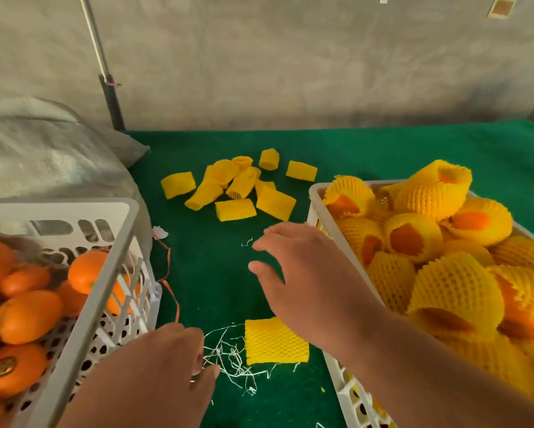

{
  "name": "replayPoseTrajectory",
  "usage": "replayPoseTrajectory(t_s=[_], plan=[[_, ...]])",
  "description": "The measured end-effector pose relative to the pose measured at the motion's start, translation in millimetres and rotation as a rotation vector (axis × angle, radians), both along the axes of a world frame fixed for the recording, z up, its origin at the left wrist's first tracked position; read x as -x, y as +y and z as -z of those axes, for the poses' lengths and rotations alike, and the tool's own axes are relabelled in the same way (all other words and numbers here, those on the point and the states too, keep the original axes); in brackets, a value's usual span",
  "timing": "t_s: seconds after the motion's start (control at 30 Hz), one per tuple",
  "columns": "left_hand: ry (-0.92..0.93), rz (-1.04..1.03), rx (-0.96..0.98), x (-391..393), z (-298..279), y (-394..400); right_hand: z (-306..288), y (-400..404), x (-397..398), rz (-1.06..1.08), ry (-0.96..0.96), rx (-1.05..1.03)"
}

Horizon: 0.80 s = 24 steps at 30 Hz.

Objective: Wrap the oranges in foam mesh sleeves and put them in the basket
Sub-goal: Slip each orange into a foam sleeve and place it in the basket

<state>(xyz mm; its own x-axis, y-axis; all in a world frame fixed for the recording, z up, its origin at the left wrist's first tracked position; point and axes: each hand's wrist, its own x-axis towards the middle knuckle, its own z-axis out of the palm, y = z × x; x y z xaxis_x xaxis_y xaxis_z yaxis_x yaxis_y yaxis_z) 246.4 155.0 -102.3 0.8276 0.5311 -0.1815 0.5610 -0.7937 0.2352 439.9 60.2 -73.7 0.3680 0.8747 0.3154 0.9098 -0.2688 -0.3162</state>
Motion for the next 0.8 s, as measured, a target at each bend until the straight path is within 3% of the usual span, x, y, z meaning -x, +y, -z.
replayPoseTrajectory(t_s=[0.2, 0.37, 0.57, 0.67, 0.8], plan=[[0.002, -0.036, -0.032, -3.5, -14.5, -9.6, 10.4, 1.0, -8.8, -0.052, 0.064, 0.072], [-0.11, -0.066, -0.124, 1.1, -24.7, -20.6, 19.1, -2.6, -10.7, -0.108, 0.067, 0.155], [-0.474, -0.14, -0.306, 14.6, -42.7, -0.5, 29.2, -0.9, -14.8, -0.118, 0.114, 0.184], [-0.647, -0.303, -0.379, 28.4, -55.3, 40.1, 34.5, 0.2, -17.6, -0.113, 0.119, 0.17], [-0.472, -0.565, -0.389, 55.6, -42.2, 96.4, 46.9, 2.1, -25.8, -0.112, 0.081, 0.165]])
